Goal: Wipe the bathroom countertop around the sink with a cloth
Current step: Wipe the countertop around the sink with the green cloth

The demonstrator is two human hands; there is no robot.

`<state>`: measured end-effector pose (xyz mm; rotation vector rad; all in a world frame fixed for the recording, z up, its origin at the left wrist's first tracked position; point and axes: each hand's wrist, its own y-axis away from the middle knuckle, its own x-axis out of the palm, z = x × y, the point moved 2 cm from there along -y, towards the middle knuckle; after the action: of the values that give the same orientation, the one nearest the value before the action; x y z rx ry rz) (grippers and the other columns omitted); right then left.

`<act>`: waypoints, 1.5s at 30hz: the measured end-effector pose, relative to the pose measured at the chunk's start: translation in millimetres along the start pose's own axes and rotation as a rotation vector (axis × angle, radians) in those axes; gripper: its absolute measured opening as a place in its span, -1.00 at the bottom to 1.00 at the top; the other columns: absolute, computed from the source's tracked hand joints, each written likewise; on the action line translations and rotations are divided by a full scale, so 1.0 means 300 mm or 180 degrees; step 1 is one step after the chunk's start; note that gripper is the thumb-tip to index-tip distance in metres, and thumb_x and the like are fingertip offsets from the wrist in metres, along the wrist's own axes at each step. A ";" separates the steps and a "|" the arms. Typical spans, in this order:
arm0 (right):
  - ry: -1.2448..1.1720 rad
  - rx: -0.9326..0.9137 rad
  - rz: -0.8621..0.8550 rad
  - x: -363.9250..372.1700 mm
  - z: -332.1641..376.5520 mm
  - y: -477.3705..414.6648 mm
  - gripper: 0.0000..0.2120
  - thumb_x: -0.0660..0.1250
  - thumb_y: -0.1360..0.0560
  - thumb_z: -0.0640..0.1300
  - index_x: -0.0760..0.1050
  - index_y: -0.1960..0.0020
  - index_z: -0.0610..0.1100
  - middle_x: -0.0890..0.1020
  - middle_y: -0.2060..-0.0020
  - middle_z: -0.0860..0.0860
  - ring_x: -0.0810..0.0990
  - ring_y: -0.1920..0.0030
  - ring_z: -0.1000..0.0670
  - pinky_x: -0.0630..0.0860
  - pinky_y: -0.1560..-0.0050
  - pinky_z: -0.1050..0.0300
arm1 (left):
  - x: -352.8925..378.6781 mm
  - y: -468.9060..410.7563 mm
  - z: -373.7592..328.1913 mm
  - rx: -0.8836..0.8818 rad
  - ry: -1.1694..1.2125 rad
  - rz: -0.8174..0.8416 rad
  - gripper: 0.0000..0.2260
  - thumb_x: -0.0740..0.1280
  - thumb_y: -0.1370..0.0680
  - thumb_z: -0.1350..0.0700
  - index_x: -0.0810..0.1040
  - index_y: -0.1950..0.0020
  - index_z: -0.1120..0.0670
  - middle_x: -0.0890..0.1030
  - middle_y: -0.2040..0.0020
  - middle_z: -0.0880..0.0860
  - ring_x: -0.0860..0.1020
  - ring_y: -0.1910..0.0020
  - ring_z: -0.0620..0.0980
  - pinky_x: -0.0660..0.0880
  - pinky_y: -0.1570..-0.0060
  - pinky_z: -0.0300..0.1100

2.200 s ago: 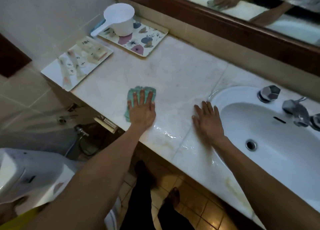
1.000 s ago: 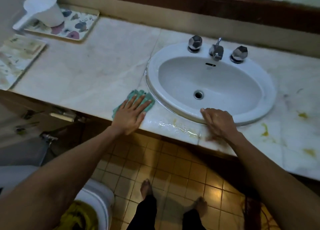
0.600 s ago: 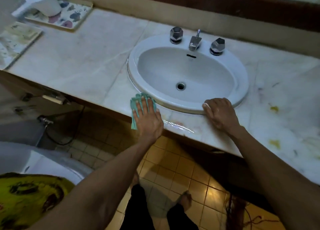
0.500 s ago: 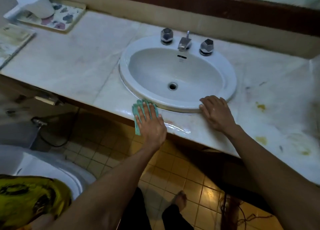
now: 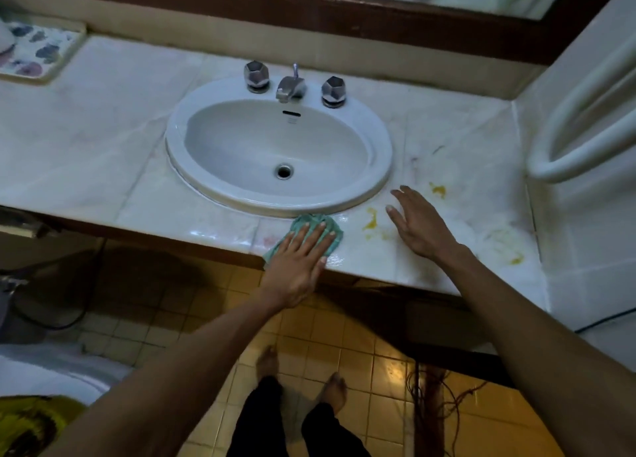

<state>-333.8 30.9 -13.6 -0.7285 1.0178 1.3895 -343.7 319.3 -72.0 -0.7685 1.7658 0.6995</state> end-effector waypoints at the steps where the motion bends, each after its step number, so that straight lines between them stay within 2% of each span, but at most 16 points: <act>1: -0.0005 0.0080 -0.0017 0.001 -0.017 0.011 -0.47 0.04 -0.66 0.14 0.23 -0.55 -0.09 0.22 -0.56 -0.10 0.15 -0.56 -0.08 0.09 -0.55 -0.02 | -0.016 0.012 0.045 -0.0034 -0.0024 0.0000 -0.50 -0.10 -0.72 -0.11 -0.10 -0.67 -0.14 -0.13 -0.67 -0.09 -0.17 -0.65 -0.01 -0.04 -0.61 0.10; 6: -0.0057 0.0471 -0.0019 0.054 -0.048 0.061 -0.45 0.04 -0.67 0.10 0.19 -0.56 -0.16 0.16 -0.57 -0.15 0.12 -0.57 -0.13 0.08 -0.55 -0.05 | 0.004 -0.014 -0.091 -0.0647 0.0221 -0.0245 -0.48 -0.10 -0.71 -0.11 -0.09 -0.68 -0.08 -0.14 -0.68 -0.02 -0.20 -0.65 0.08 -0.18 -0.60 0.11; 9: -0.0020 0.0547 -0.0043 0.083 -0.072 0.104 -0.46 0.07 -0.67 0.08 0.21 -0.55 -0.20 0.16 -0.58 -0.15 0.13 -0.57 -0.13 0.09 -0.55 -0.07 | 0.044 -0.107 -0.242 -0.0192 0.0270 -0.0001 -0.48 -0.10 -0.72 -0.11 -0.11 -0.67 -0.07 -0.16 -0.67 -0.02 -0.22 -0.65 0.11 -0.16 -0.61 0.13; 12: -0.0109 0.0547 -0.0097 0.079 -0.107 0.150 -0.48 0.08 -0.67 0.07 0.25 -0.54 -0.17 0.19 -0.57 -0.11 0.15 -0.57 -0.09 0.10 -0.55 -0.02 | 0.042 -0.201 -0.242 0.0042 0.0220 0.0141 -0.48 -0.10 -0.72 -0.10 -0.12 -0.67 -0.08 -0.17 -0.67 -0.01 -0.21 -0.65 0.07 -0.12 -0.61 0.13; 17: -0.0265 0.0833 -0.0761 0.016 -0.216 0.259 -0.51 0.08 -0.65 0.09 0.34 -0.48 -0.14 0.28 -0.54 -0.10 0.22 -0.54 -0.10 0.19 -0.52 -0.07 | 0.028 -0.292 -0.301 -0.0291 0.0215 0.0037 -0.47 -0.11 -0.71 -0.10 -0.13 -0.68 -0.04 -0.13 -0.68 0.04 -0.13 -0.66 0.06 -0.18 -0.61 0.08; 20: -0.0096 0.1345 -0.1170 0.005 -0.323 0.370 -0.48 0.06 -0.65 0.07 0.31 -0.49 -0.21 0.25 -0.54 -0.16 0.21 -0.53 -0.15 0.20 -0.51 -0.10 | 0.061 -0.412 -0.448 -0.0327 0.0419 0.0060 -0.46 -0.07 -0.70 -0.08 -0.08 -0.68 -0.02 -0.08 -0.68 0.05 -0.10 -0.66 0.12 -0.17 -0.60 0.12; 22: -0.0023 0.1765 -0.1377 0.006 -0.390 0.445 -0.48 0.08 -0.66 0.03 0.25 -0.51 -0.26 0.20 -0.55 -0.19 0.18 -0.54 -0.19 0.18 -0.51 -0.11 | 0.079 -0.456 -0.519 -0.0026 0.0326 0.0163 -0.46 -0.07 -0.70 -0.08 -0.04 -0.68 0.00 -0.06 -0.68 0.04 -0.11 -0.66 0.14 -0.12 -0.60 0.16; 25: 0.0109 0.2297 -0.1373 0.027 -0.469 0.525 -0.41 0.04 -0.66 0.07 0.14 -0.55 -0.28 0.14 -0.56 -0.22 0.15 -0.55 -0.21 0.18 -0.51 -0.16 | 0.088 -0.419 -0.494 0.0874 -0.0011 0.0363 -0.48 -0.08 -0.71 -0.10 -0.04 -0.68 -0.06 -0.06 -0.68 -0.01 -0.12 -0.66 0.11 -0.08 -0.60 0.14; 28: 0.0331 0.2335 -0.1209 0.078 -0.492 0.550 -0.37 -0.06 -0.66 0.13 0.08 -0.57 -0.26 0.13 -0.57 -0.19 0.14 -0.56 -0.19 0.16 -0.51 -0.16 | 0.048 -0.386 -0.335 0.1676 -0.0337 0.0413 -0.50 -0.11 -0.73 -0.11 -0.09 -0.67 -0.13 -0.09 -0.68 -0.07 -0.15 -0.66 0.03 -0.10 -0.62 0.08; 30: 0.0371 0.2360 -0.1253 0.098 -0.489 0.550 -0.37 -0.10 -0.66 0.14 0.06 -0.58 -0.24 0.12 -0.58 -0.16 0.11 -0.57 -0.15 0.11 -0.52 -0.13 | 0.008 -0.411 -0.257 0.1427 -0.0377 0.0402 -0.50 -0.11 -0.73 -0.12 -0.12 -0.67 -0.15 -0.11 -0.68 -0.08 -0.17 -0.66 0.01 -0.06 -0.61 0.09; 32: 0.0405 0.2386 -0.1322 0.106 -0.491 0.548 -0.38 -0.11 -0.66 0.14 0.04 -0.59 -0.23 0.11 -0.59 -0.14 0.09 -0.58 -0.12 0.06 -0.53 -0.10 | 0.009 -0.440 -0.272 0.0751 -0.0292 0.0223 -0.49 -0.11 -0.72 -0.12 -0.10 -0.67 -0.14 -0.10 -0.68 -0.07 -0.13 -0.66 0.02 -0.02 -0.61 0.11; 35: 0.0471 0.2319 -0.1345 0.112 -0.505 0.559 -0.37 -0.11 -0.66 0.15 0.02 -0.59 -0.22 0.10 -0.59 -0.14 0.07 -0.58 -0.11 0.03 -0.55 -0.08 | 0.067 -0.459 -0.465 -0.0135 -0.0054 -0.0032 -0.46 -0.06 -0.70 -0.10 -0.08 -0.68 -0.05 -0.08 -0.68 0.04 -0.09 -0.66 0.13 -0.11 -0.60 0.15; 37: 0.0505 0.2256 -0.1337 0.114 -0.513 0.564 -0.36 -0.11 -0.66 0.16 0.00 -0.60 -0.22 0.09 -0.59 -0.14 0.06 -0.59 -0.11 0.02 -0.56 -0.08 | 0.118 -0.462 -0.623 -0.0195 0.0090 0.0036 -0.45 -0.05 -0.70 -0.10 -0.10 -0.68 -0.04 -0.10 -0.68 0.06 -0.12 -0.65 0.18 -0.16 -0.60 0.16; 41: 0.0415 0.2218 -0.1271 0.112 -0.523 0.564 -0.35 -0.12 -0.65 0.18 -0.05 -0.60 -0.19 0.03 -0.60 -0.12 0.00 -0.60 -0.08 -0.03 -0.57 -0.08 | 0.155 -0.386 -0.729 0.0855 -0.0113 0.0245 -0.47 -0.07 -0.70 -0.09 -0.06 -0.68 -0.08 -0.09 -0.68 -0.01 -0.15 -0.66 0.12 -0.08 -0.60 0.15; 43: 0.0426 0.2237 -0.1267 0.113 -0.524 0.567 -0.35 -0.12 -0.65 0.18 -0.06 -0.61 -0.19 0.03 -0.60 -0.12 -0.01 -0.60 -0.07 -0.02 -0.57 -0.08 | 0.127 -0.346 -0.636 0.1569 -0.0321 0.0369 -0.49 -0.08 -0.72 -0.09 -0.10 -0.67 -0.13 -0.11 -0.68 -0.06 -0.18 -0.65 0.06 -0.10 -0.61 0.10; 45: 0.0482 0.2232 -0.1310 0.114 -0.523 0.569 -0.35 -0.12 -0.65 0.19 -0.04 -0.60 -0.19 0.04 -0.60 -0.11 0.01 -0.60 -0.07 0.00 -0.57 -0.07 | 0.086 -0.346 -0.515 0.1815 -0.0414 0.0418 -0.50 -0.10 -0.73 -0.09 -0.14 -0.66 -0.16 -0.15 -0.68 -0.08 -0.21 -0.65 0.01 -0.15 -0.62 0.07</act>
<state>-527.9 -79.8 -84.3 -0.4750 1.2859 0.5629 -359.2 132.5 -61.8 -0.2163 1.7809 0.2903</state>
